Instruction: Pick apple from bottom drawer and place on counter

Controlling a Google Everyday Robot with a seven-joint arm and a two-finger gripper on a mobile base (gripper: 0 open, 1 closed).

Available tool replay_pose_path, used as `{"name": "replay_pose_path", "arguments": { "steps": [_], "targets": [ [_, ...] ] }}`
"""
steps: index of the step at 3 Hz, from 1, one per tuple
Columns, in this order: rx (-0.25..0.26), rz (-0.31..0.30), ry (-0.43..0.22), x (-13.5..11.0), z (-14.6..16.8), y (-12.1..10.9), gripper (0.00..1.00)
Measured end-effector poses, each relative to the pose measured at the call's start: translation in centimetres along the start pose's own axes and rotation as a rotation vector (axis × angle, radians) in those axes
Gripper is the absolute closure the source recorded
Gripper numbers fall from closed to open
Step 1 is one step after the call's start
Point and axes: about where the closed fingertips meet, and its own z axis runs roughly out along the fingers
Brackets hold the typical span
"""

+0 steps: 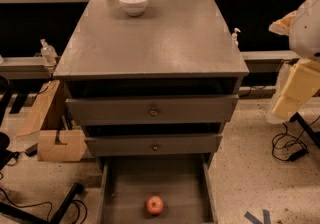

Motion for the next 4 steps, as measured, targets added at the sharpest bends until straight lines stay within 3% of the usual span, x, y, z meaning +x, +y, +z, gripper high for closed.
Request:
{"name": "replay_pose_path", "arguments": {
  "steps": [1,2,3,4],
  "targets": [
    [-0.011,0.005,-0.092,0.8,3.6,2.5,0.00],
    [-0.093,0.076,-0.294,4.2,13.4,8.4,0.00],
    [-0.070,0.157,-0.501,4.6,20.2,8.7,0.00],
    [-0.008,0.156,-0.697,4.4,30.8,6.2,0.00]
  ]
}}
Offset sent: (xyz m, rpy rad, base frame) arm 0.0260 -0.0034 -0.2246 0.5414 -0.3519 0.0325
